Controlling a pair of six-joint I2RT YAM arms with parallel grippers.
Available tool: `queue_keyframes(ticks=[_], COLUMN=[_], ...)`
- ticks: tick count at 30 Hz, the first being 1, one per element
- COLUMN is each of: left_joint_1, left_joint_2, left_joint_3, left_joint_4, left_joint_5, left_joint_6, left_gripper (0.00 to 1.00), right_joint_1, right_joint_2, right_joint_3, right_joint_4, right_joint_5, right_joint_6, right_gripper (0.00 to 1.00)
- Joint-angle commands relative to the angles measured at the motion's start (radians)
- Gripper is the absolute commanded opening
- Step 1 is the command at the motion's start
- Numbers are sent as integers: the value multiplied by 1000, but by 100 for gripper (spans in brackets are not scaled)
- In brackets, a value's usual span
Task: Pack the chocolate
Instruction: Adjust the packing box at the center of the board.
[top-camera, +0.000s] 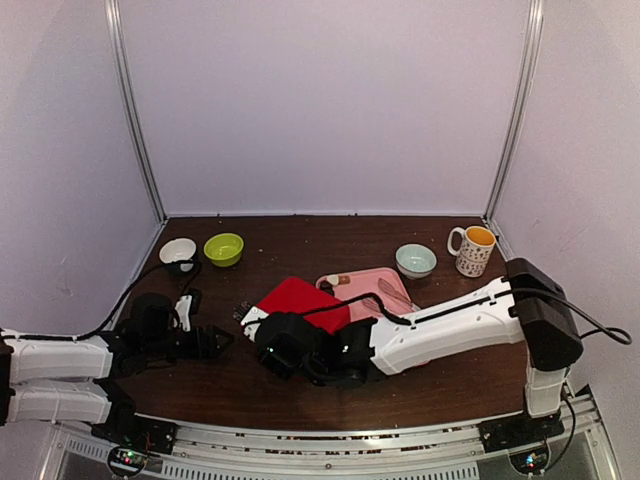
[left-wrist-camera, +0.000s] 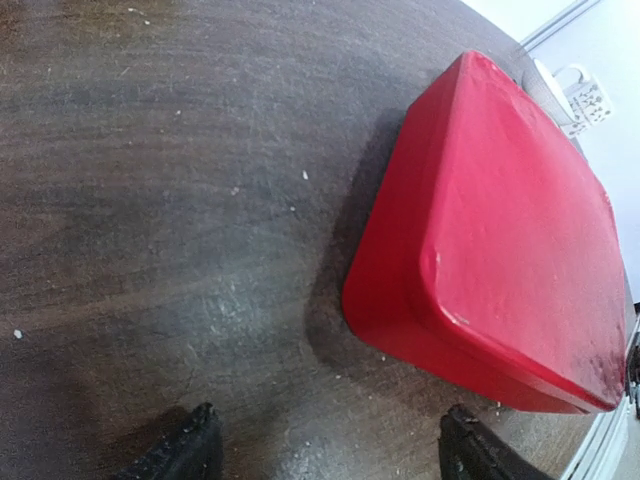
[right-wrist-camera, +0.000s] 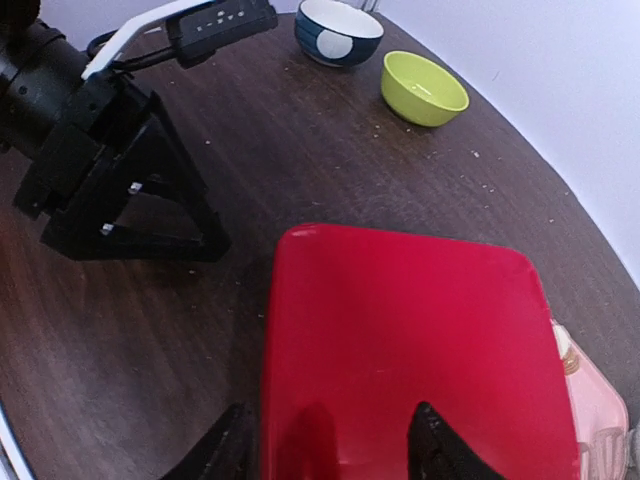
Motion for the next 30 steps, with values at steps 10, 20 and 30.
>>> queue_keyframes(ticks=[10, 20, 30], left_joint_1=[-8, -62, 35], left_joint_2=[79, 203, 377], left_joint_3=[49, 62, 138], left_joint_4=[156, 286, 367], left_joint_5=[153, 197, 207], left_joint_6=[-228, -447, -403], left_gripper=[74, 70, 45], right_joint_1=[-368, -488, -378], right_joint_2=[-235, -90, -225], right_joint_3=[-97, -72, -246], right_joint_4=[-270, -246, -121], right_joint_5=[-470, -831, -890], right_joint_6=[274, 339, 449], right_gripper=[89, 79, 67])
